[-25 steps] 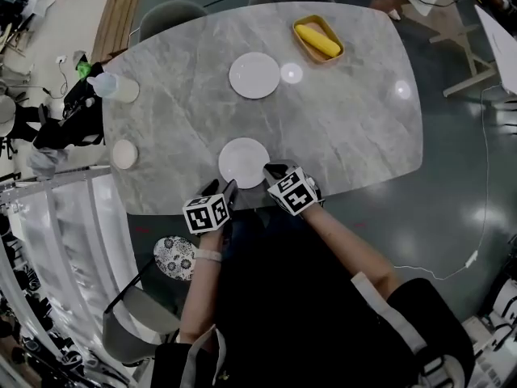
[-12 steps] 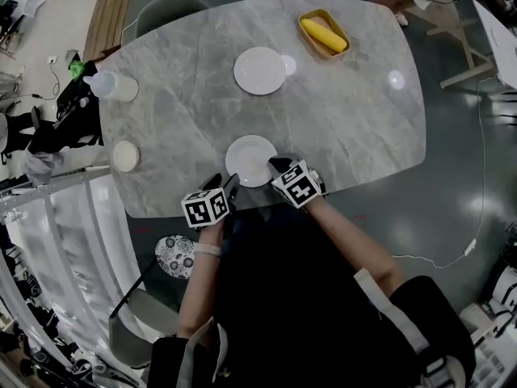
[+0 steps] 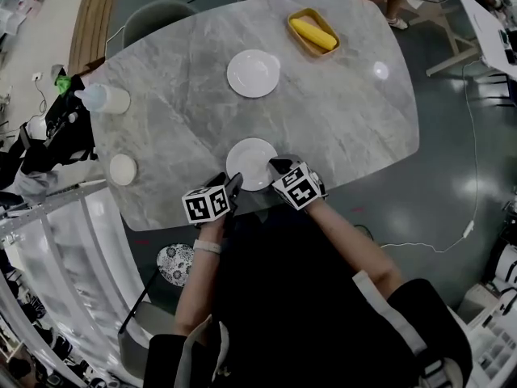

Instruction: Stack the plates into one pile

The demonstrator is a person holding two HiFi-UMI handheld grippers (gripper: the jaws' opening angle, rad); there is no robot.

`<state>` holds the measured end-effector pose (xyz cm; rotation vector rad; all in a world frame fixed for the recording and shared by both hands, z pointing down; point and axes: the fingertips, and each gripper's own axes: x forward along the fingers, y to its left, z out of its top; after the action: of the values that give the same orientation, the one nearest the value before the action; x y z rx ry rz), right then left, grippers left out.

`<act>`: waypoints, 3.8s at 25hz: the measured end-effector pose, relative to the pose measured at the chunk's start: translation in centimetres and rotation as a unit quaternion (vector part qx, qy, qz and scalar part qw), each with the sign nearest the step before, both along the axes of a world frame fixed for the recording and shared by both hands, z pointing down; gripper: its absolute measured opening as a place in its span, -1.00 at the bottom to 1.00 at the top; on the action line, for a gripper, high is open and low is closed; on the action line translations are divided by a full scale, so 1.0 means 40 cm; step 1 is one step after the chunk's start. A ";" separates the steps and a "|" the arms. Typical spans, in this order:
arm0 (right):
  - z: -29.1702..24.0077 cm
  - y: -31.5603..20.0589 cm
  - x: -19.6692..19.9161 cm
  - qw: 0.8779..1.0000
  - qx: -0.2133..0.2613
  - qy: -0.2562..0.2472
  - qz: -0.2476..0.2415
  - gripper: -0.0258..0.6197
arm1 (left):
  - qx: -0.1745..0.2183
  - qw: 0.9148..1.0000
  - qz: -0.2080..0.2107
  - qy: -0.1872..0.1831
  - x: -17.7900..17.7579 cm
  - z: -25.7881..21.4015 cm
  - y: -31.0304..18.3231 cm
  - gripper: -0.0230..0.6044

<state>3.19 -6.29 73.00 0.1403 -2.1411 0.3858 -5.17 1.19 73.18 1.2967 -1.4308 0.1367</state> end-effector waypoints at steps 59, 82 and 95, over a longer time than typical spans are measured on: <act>-0.085 -0.184 0.133 0.976 0.010 0.048 0.211 -0.86 | 0.144 0.973 -0.031 0.179 -0.167 -0.140 -0.438 -0.78; -0.062 -0.199 0.188 0.959 -0.009 0.081 0.272 -0.86 | 0.150 0.970 -0.090 0.168 -0.298 -0.075 -0.647 -0.78; -0.053 -0.199 0.198 0.956 -0.011 0.088 0.279 -0.86 | 0.146 0.989 0.020 -0.002 -0.309 -0.074 -0.713 -0.37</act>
<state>11.12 -14.23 70.89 0.7486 -1.8919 0.6938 -17.53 -27.32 70.24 1.5643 -1.4682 -0.0470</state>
